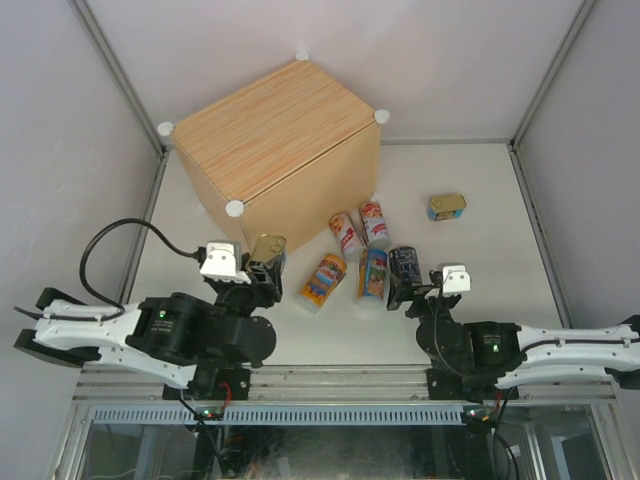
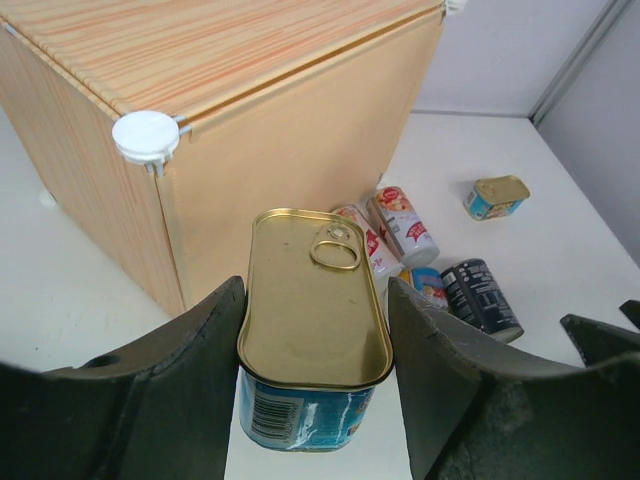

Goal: Place and organize the canned foods onto the counter

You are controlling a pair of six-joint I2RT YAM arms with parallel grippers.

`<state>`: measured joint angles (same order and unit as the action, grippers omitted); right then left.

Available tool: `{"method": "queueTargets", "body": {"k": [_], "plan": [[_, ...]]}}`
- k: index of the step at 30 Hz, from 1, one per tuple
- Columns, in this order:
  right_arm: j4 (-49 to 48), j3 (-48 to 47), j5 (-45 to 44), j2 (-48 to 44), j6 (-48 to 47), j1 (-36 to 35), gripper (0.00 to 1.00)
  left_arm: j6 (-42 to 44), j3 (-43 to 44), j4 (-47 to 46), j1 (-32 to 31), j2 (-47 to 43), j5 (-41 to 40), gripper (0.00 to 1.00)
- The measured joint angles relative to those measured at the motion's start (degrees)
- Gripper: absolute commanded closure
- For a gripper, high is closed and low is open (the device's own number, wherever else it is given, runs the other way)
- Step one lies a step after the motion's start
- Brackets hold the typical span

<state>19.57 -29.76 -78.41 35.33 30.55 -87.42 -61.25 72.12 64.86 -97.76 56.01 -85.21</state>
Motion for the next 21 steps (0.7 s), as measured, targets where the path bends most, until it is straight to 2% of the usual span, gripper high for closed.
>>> {"method": "queueTargets", "body": {"k": [4, 13, 16, 21], "plan": [[-1.8, -0.5, 0.0, 0.8, -1.9, 0.0, 0.14, 12.2, -0.9, -11.0, 0.0, -3.0, -0.6, 1.0], [-7.2, -0.7, 0.0, 1.3, -6.6, 0.0, 0.14, 47.7, -10.6, -48.5, 0.0, -10.8, -2.9, 1.0], [-8.7, -0.7, 0.1, 1.9, -7.9, 0.0, 0.14, 53.9, -10.9, -55.0, 0.0, -11.0, -3.6, 1.0], [-11.1, -0.7, 0.3, 2.6, -9.7, 0.0, 0.14, 59.1, -10.9, -59.9, 0.9, -11.0, -4.2, 1.0]]}}
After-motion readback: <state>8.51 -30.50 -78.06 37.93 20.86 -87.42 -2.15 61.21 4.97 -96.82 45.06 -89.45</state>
